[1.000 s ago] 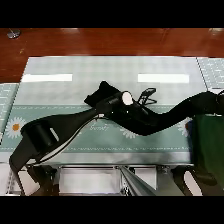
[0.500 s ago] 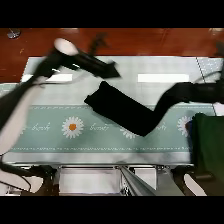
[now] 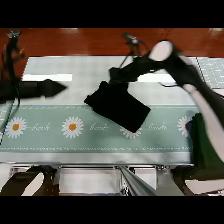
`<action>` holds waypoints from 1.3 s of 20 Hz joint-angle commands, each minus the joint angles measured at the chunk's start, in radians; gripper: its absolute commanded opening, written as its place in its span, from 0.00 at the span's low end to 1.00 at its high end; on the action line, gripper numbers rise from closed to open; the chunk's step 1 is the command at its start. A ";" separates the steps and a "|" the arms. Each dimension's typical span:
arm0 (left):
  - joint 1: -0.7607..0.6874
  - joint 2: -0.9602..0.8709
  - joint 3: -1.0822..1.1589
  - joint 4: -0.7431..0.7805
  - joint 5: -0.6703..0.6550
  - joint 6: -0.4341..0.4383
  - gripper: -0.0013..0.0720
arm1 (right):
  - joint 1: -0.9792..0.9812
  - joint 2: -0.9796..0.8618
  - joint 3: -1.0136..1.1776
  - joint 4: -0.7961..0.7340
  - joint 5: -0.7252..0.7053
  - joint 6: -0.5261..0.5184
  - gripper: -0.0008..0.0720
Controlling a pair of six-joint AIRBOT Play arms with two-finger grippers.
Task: Fold the shirts.
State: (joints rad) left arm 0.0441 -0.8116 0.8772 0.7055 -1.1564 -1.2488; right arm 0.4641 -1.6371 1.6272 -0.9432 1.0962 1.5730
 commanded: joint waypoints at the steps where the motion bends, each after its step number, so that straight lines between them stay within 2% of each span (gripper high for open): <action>1: 0.022 0.221 -0.296 -0.033 0.087 -0.005 0.05 | 0.066 -0.216 0.157 0.023 0.004 0.034 0.11; 3: 0.022 0.222 -0.356 -0.037 0.126 -0.005 0.05 | 0.072 -0.261 0.179 0.082 0.039 0.016 0.87; 5: 0.022 0.190 -0.372 -0.037 0.167 -0.005 0.05 | 0.024 -0.250 0.225 0.048 0.154 -0.004 0.88; 8: 0.024 0.147 -0.372 -0.037 0.193 -0.003 0.05 | -0.152 -0.135 0.286 0.023 0.433 -0.021 0.88; 10: 0.024 0.133 -0.372 -0.035 0.193 -0.001 0.05 | -0.268 0.014 0.272 -0.122 0.528 -0.046 0.88; 11: 0.024 0.129 -0.372 -0.035 0.196 -0.001 0.05 | -0.319 0.119 0.222 -0.235 0.518 -0.064 0.88; 13: 0.024 0.124 -0.372 -0.035 0.208 0.000 0.05 | -0.417 0.368 -0.029 -0.346 0.342 -0.036 0.88; 15: 0.024 0.119 -0.372 -0.035 0.213 0.011 0.05 | -0.493 0.640 -0.440 -0.343 0.076 0.064 0.88; 17: 0.024 0.112 -0.372 -0.035 0.214 0.011 0.05 | -0.513 0.862 -0.883 -0.274 -0.163 0.266 0.87; 18: 0.024 0.109 -0.372 -0.035 0.214 0.010 0.05 | -0.512 0.926 -1.075 -0.150 -0.257 0.335 0.87; 19: 0.024 0.104 -0.372 -0.035 0.214 0.010 0.05 | -0.498 0.949 -1.215 0.023 -0.330 0.314 0.87; 21: 0.024 0.093 -0.372 -0.035 0.214 0.010 0.05 | -0.442 0.926 -1.378 0.333 -0.450 0.136 0.86; 22: 0.024 0.088 -0.372 -0.036 0.214 0.010 0.05 | -0.414 0.891 -1.389 0.368 -0.477 0.075 0.86; 26: 0.022 0.084 -0.372 -0.036 0.214 0.010 0.05 | -0.363 0.642 -1.289 0.369 -0.458 0.013 0.86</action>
State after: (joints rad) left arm 0.0662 -0.7235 0.5056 0.6701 -0.9424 -1.2385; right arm 0.0666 -0.8730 0.3523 -0.6746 0.6907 1.6627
